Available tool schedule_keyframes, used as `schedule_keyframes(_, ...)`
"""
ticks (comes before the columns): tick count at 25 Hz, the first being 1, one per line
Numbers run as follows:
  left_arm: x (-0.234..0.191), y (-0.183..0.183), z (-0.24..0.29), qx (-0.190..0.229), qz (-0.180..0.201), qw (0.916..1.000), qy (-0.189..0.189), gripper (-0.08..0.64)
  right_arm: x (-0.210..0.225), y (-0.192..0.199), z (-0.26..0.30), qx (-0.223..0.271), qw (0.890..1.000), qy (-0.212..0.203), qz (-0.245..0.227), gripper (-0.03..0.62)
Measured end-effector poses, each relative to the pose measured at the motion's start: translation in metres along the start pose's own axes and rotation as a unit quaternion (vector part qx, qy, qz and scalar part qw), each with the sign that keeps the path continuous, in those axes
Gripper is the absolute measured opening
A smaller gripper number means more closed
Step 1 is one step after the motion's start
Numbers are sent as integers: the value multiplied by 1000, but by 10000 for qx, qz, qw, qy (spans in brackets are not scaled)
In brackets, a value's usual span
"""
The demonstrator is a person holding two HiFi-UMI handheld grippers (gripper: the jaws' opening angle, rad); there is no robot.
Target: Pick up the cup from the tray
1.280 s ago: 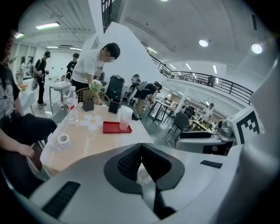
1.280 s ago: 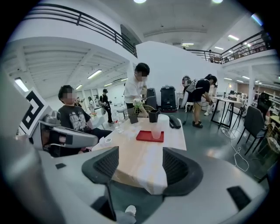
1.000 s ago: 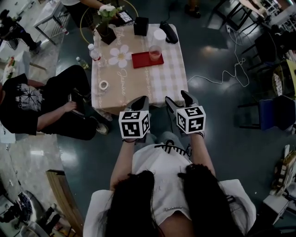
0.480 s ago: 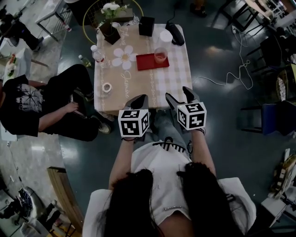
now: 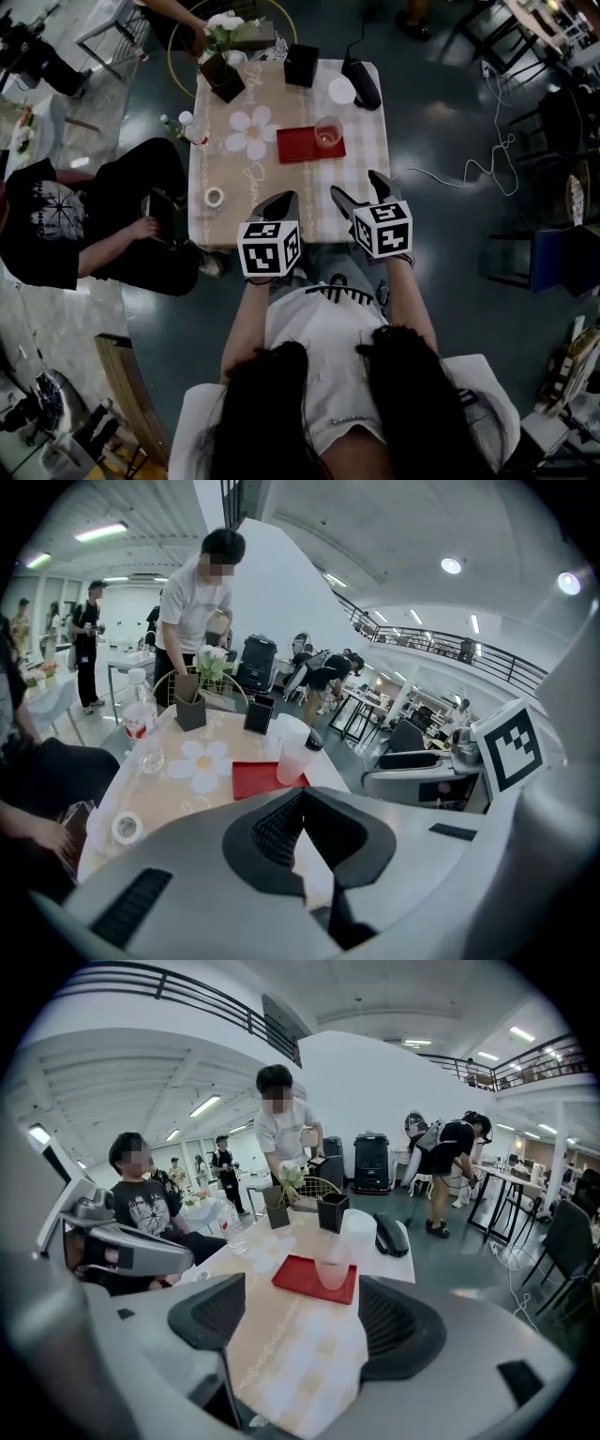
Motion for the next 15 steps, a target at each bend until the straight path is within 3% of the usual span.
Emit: schedule_keyframes(15,-21,-36,64,-221,-444,9980,-397,8,40,-36,89,-502,9971,-455,-344,385)
Point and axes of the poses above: the fingertips, and each gripper's own axes: z forward along the fingers, x to its right, y out of its underside, the point moved 7 cm from there along -z, backward along the fingers, and after that the axes turned 3 degrees about y, right-handed, at the moved point
